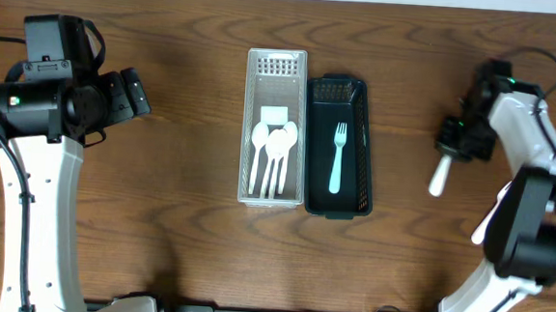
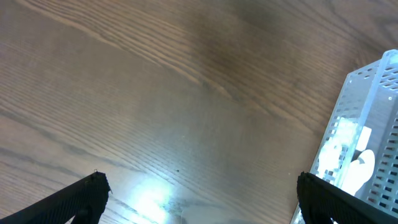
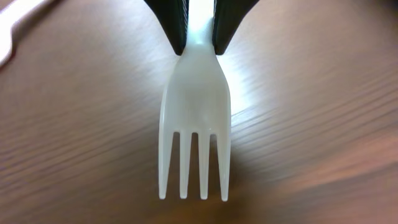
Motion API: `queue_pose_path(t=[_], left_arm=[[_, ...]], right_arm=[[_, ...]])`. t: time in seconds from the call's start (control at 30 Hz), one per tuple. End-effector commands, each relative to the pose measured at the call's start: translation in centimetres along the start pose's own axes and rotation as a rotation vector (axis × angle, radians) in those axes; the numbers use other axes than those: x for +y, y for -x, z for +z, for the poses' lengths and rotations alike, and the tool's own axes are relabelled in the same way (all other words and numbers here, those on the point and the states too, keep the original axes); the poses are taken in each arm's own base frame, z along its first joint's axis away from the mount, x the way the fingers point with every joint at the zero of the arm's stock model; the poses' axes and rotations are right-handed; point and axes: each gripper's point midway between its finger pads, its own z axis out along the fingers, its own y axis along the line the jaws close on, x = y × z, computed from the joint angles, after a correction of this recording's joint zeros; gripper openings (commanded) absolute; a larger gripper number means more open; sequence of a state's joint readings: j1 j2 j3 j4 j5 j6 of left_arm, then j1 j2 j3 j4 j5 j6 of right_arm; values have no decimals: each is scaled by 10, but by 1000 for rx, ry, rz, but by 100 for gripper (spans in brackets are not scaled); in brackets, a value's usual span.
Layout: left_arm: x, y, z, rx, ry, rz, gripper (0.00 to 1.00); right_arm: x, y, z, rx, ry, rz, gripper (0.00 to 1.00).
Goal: Pack container
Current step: 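Carry fork into black basket and open right gripper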
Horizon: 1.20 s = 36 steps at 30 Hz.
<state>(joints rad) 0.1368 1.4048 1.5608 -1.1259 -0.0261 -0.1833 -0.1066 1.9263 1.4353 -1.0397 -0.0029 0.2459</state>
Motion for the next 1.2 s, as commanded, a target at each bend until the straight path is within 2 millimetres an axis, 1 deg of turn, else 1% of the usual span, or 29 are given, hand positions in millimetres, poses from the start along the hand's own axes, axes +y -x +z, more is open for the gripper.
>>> queue_pose_path(t=[0.0,0.07,0.13,0.17,0.23,0.33,0.47,0.53,0.57,0.63,0.67,0.7,0.73,0.77,0.8,0.87,0.93,1.0,1.03,1.1,1.13,1.17], left_arm=[[4,-13,20,71,22,16,98],[5,-22,35,121,35,21,98],[5,-31,51,177,48,25,98],[6,-34,56,196,52,27,98],[6,-38,68,234,61,30,98],[6,-40,76,256,67,32,98],[5,-38,78,247,64,31,98],[4,-37,78,243,63,30,98],[4,-36,79,241,62,29,98],[4,-36,79,238,62,21,98],[4,-36,79,238,63,21,98],[4,-36,79,238,63,21,98],[4,-36,79,238,62,20,98],[4,-36,79,238,62,18,98],[4,-36,79,239,62,18,98],[0,-37,79,244,39,15,98],[-3,-38,79,249,22,14,98],[-3,-38,79,249,22,14,98],[-3,-37,79,249,23,14,98],[-3,-38,79,249,23,14,98],[-3,-38,79,249,23,14,98],[-3,-38,79,249,23,14,98]], right_arm=[[56,3,-79,-190,100,-98,1],[85,-12,-105,-230,135,-155,1],[110,-29,-121,-248,163,-212,1],[123,-37,-125,-250,179,-247,1],[149,-56,-127,-238,213,-322,1],[178,-80,-118,-200,217,-377,1],[204,-97,-92,-142,198,-429,2],[210,-103,-74,-101,173,-443,10],[212,-106,-64,-78,158,-450,12],[214,-109,-46,-31,138,-435,12],[216,-111,-39,-8,143,-430,16],[218,-112,-35,5,150,-429,30],[219,-111,-32,11,152,-427,46],[219,-110,-32,9,154,-427,51],[219,-108,-33,4,156,-426,53],[218,-103,-42,-18,169,-434,56],[212,-91,-64,-56,174,-409,57],[200,-73,-96,-119,180,-366,56],[188,-62,-116,-161,182,-327,57],[157,-42,-152,-242,168,-223,59],[135,-34,-169,-281,159,-159,61],[109,-26,-185,-315,150,-81,65]])
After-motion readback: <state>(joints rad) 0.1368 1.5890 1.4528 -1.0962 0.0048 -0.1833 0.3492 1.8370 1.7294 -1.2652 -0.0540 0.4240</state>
